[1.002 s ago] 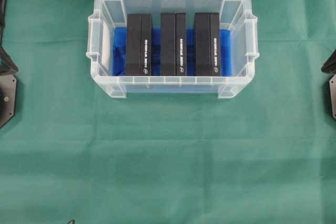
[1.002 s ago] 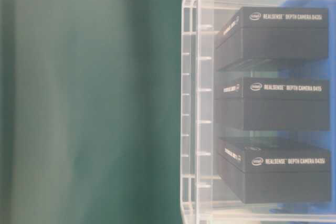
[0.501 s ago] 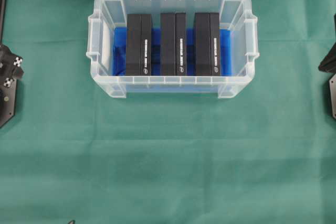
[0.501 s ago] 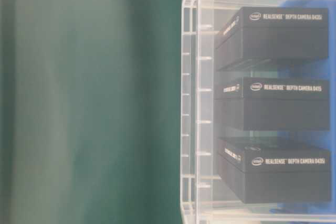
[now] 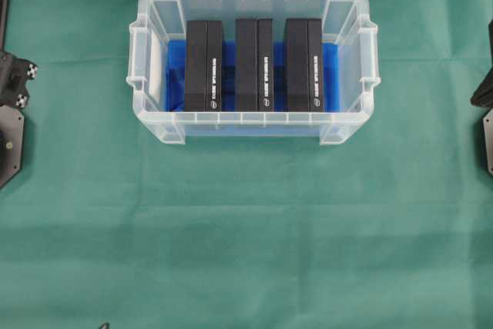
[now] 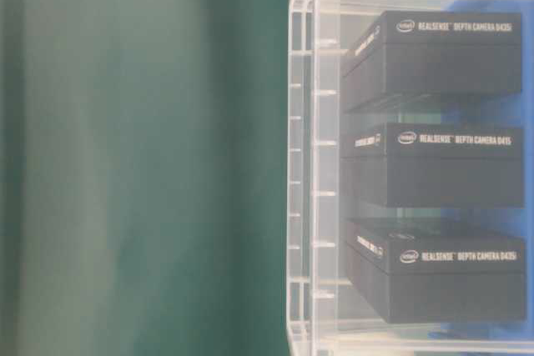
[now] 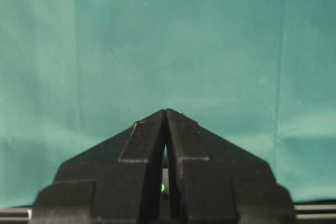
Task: Take the box out of the case with the left arm.
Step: 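Raise the left gripper from rest and open it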
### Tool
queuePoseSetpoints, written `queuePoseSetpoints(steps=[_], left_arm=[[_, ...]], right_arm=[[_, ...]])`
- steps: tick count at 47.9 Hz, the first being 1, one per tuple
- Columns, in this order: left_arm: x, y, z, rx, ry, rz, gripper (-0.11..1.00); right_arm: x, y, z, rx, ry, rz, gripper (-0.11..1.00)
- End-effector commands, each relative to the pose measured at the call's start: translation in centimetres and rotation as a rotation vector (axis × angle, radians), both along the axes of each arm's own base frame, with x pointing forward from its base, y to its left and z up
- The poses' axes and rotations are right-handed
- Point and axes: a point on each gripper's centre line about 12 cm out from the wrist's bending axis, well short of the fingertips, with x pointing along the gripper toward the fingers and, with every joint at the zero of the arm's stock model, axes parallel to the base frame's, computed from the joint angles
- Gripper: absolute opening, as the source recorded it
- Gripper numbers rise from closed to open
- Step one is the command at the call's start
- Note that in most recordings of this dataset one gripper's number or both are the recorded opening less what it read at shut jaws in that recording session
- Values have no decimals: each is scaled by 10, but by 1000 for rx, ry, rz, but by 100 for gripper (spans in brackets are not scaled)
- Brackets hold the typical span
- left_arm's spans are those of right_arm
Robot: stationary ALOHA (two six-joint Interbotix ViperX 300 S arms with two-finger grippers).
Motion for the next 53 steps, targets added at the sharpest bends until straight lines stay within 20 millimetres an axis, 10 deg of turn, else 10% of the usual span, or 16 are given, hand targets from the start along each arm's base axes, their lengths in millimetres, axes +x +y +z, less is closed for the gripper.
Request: queuePoseSetpoints(steps=[1,22,40,53], left_arm=[[0,4,9,8,-24,7,2],[-8,58,4,66,82,65,4],[-9,60,3,65,97,68,12],[-8,62,-3,69,116,75,70]], right_arm=[[2,0,10,0,-29,-3,3],[5,-3,7,-23,-14,-9,3],[5,-4,6,-26,-11,-9,3],[8,-4,4,-33,2,-11,3]])
